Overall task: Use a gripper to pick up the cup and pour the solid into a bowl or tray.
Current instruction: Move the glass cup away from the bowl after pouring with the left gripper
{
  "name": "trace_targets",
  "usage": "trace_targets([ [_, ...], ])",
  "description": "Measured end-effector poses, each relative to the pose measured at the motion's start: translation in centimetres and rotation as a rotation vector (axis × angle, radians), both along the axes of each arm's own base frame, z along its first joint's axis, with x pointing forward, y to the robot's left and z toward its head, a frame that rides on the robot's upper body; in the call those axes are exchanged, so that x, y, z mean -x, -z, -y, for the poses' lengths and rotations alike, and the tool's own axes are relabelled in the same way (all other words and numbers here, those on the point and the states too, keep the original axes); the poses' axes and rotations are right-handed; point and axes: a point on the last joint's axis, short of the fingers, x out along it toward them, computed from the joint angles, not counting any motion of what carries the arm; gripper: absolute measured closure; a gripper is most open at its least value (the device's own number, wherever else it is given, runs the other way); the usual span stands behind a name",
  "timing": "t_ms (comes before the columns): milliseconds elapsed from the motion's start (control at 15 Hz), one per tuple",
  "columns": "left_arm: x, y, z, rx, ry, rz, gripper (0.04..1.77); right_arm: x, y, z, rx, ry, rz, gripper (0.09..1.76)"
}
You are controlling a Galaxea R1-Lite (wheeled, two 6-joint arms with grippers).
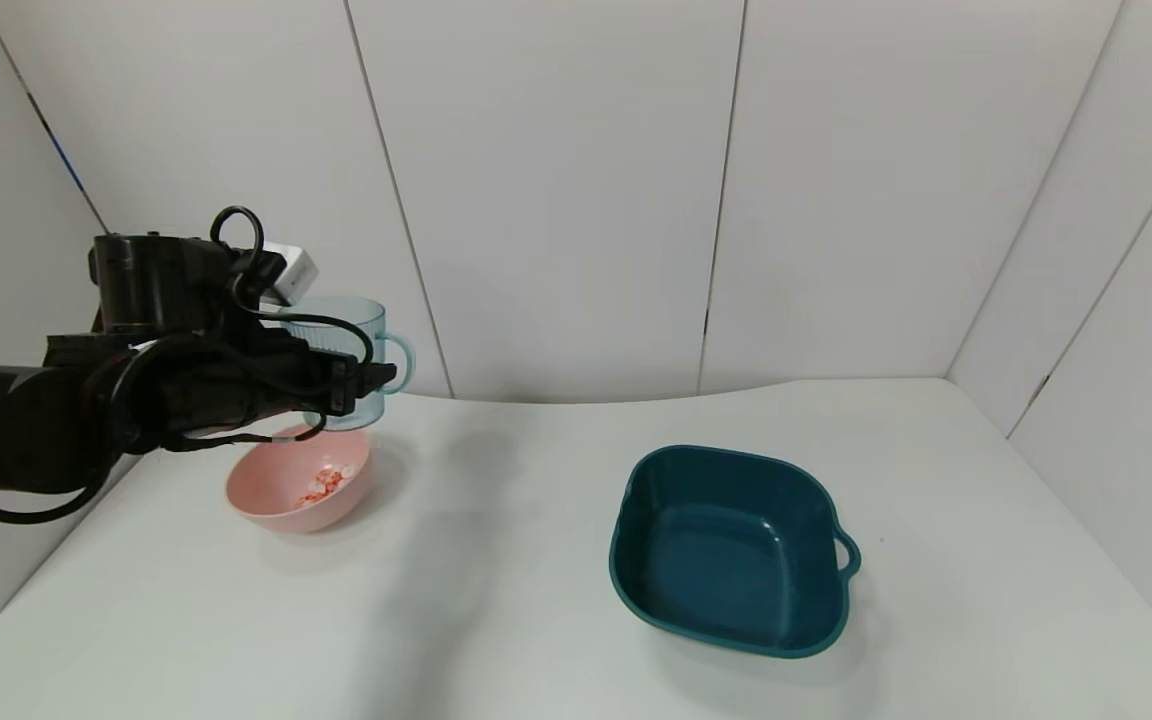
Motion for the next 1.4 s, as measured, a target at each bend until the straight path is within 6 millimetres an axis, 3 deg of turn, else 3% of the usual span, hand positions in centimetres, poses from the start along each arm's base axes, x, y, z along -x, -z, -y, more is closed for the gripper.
trace_targets([
  [467,-1.2,2.2,4.6,0.127,0.081,0.104,0.5,0.0,0.0,0.0,0.0,0.0,0.0,0.14],
  [933,-2.3,6.7,7.3,0.153,0.095,0.095,0.5,0.0,0.0,0.0,0.0,0.0,0.0,0.14],
  [1133,-2.9,7.7,8.2,0.163,0.088,0.181,0.5,0.0,0.0,0.0,0.0,0.0,-0.001,0.14],
  [1400,-3.5,10.4,9.0,0.161,0.094,0.192,0.5,0.0,0.0,0.0,0.0,0.0,-0.001,0.14],
])
